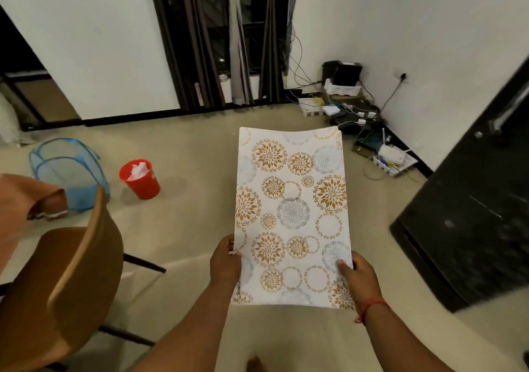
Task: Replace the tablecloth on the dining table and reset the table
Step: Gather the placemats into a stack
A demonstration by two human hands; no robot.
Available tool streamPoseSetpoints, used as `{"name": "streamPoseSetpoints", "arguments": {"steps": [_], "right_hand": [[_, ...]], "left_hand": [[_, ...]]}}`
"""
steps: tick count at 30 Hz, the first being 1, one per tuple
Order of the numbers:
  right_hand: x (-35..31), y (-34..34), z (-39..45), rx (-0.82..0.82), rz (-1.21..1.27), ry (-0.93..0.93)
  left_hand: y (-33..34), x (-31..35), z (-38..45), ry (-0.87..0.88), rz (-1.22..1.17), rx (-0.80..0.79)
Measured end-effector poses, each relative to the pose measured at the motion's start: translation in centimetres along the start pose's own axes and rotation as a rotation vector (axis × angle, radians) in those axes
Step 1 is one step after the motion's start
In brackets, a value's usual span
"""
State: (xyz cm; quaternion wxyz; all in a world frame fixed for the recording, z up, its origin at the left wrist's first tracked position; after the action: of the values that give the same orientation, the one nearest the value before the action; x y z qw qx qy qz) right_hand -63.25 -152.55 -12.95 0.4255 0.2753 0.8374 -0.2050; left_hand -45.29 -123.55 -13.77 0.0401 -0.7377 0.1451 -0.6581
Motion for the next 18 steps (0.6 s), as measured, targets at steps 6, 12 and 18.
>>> {"name": "streamPoseSetpoints", "arguments": {"steps": [6,12,18], "right_hand": [[-9.6,8.0,10.3,-0.06,-0.045,-0.027],[-17.0,16.9,21.6,-0.161,-0.105,-0.034],[-26.7,30.3,33.9,-0.363,-0.229,-0.059]], "left_hand": [[-1.5,3.6,13.8,0.014,0.014,0.046],[-3.6,4.6,26.1,0.002,0.042,0.096],[-8.3,5.7,38.1,-0.055,0.07,0.286]]}}
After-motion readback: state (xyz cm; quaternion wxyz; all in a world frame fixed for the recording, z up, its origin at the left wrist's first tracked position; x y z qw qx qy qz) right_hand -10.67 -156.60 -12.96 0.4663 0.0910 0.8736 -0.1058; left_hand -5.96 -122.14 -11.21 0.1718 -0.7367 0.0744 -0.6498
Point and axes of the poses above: each hand's wrist, its own z-axis towards the middle knuckle, its own y-axis out of the palm, x = y × z, the point moved 8 cm from there along z, towards the middle knuckle, and after that the axes turned 11 degrees about y, right-handed, at the moved point
